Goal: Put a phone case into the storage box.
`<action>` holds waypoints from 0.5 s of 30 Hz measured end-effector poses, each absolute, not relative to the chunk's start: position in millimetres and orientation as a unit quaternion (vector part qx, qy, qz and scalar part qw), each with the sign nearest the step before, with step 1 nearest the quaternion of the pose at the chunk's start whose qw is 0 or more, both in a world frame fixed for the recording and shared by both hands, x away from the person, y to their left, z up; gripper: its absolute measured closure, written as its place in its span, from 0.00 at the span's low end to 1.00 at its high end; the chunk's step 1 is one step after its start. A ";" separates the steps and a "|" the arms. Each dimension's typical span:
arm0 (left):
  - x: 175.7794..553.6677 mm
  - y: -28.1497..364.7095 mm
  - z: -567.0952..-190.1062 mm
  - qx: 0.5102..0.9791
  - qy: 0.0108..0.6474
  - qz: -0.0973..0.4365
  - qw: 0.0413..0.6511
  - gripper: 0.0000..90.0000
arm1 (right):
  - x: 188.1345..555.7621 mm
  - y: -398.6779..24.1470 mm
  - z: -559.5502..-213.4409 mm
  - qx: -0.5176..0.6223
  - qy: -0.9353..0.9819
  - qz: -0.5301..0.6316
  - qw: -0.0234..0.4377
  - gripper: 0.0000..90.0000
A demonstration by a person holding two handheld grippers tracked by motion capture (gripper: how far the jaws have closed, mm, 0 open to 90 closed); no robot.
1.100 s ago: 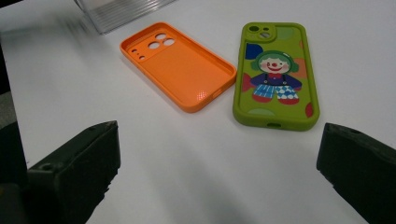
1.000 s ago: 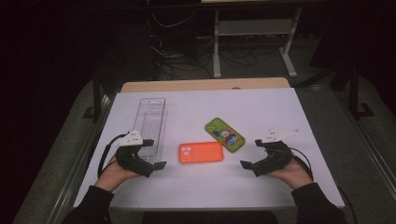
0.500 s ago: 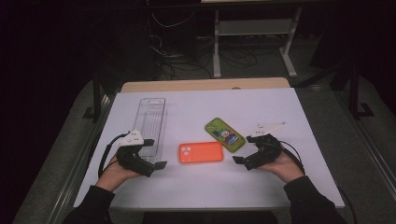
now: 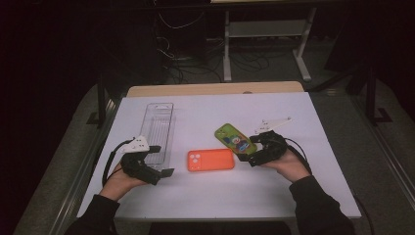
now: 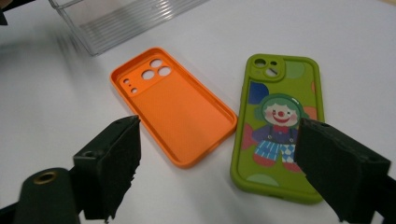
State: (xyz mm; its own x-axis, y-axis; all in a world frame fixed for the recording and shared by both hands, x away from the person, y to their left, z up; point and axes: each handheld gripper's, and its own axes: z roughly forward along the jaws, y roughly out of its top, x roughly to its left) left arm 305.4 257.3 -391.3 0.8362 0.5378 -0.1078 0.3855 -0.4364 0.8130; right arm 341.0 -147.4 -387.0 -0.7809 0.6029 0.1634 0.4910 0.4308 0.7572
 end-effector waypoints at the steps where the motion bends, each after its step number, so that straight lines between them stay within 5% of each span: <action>1: 305.5 257.2 -391.4 0.844 0.274 0.083 0.454 0.00 | 344.2 -146.1 -387.3 0.324 0.843 0.425 0.067 0.18; 15: 305.4 257.6 -391.8 0.841 0.277 0.082 0.457 0.00 | 360.1 -128.8 -384.4 0.314 0.844 0.432 0.044 0.40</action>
State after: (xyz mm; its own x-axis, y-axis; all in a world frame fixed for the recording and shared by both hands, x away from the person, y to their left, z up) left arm 305.4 257.6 -391.8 0.8334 0.5404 -0.1160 0.3913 -0.4286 0.8143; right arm 360.1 -128.8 -384.4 -0.7995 0.5677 0.1962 0.4911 0.4297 0.7578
